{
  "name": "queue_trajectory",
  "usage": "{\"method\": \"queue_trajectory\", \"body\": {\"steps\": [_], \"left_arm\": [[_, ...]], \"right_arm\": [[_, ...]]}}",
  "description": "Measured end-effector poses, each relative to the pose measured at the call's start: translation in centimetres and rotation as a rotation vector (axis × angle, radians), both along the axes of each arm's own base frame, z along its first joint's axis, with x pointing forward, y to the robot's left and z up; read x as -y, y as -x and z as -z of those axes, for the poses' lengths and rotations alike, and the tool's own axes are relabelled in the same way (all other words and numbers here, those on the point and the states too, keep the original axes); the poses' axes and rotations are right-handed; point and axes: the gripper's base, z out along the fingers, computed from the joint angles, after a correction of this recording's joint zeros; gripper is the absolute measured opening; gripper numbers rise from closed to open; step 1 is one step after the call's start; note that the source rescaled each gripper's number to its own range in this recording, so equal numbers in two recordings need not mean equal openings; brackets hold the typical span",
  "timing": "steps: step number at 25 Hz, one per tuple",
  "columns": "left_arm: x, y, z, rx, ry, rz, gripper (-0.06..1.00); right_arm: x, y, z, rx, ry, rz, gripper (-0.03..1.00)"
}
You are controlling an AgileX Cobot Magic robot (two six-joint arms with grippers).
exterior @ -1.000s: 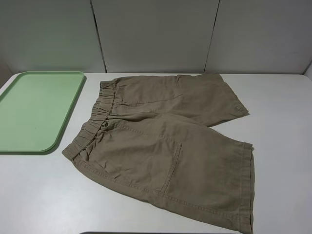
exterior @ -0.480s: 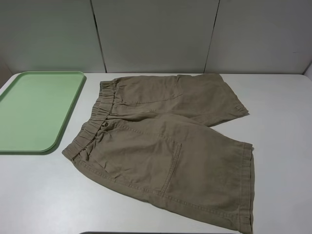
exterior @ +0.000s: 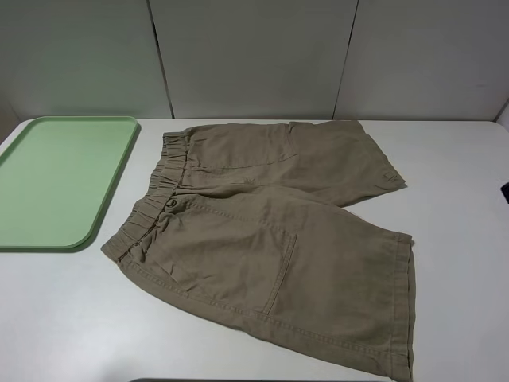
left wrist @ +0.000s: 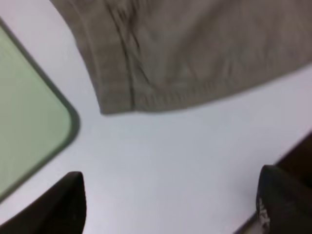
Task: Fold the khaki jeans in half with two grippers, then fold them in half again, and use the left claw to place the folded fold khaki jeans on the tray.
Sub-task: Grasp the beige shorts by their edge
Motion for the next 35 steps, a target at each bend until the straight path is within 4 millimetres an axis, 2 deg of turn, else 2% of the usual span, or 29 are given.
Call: {"method": "queue_trajectory", "body": {"steps": [6,11,18,26,29,35], "left_arm": [[2.5,-3.5,1.3,-0.161,-0.054,0.136,0.71],[3.8,-5.0,2.4,-0.180,-0.083,0.211,0.71],[4.3,-6.1,2.2,-0.065,-0.085,0.259,0.71],[4.8,-7.7,1.7,0.134,-0.132,0.366,0.71],[5.4,-9.0,3.0,0.109,-0.178,0.417,0.71],[6.6,-11.9,7.4,-0.043,-0.250,0.458,0.71]], "right_arm": [[-1.4,-1.6,1.0,-0.048,0.109,-0.140,1.00],[-2.1,-2.0,1.9,-0.109,0.254,-0.230,1.00],[-2.6,-2.2,3.3,-0.153,0.378,-0.291,1.00],[-3.0,-1.3,8.5,-0.188,0.456,-0.400,1.00],[-3.0,-1.2,9.6,-0.177,0.459,-0.417,1.00],[-3.5,-1.6,10.3,-0.110,0.421,-0.432,1.00]]}}
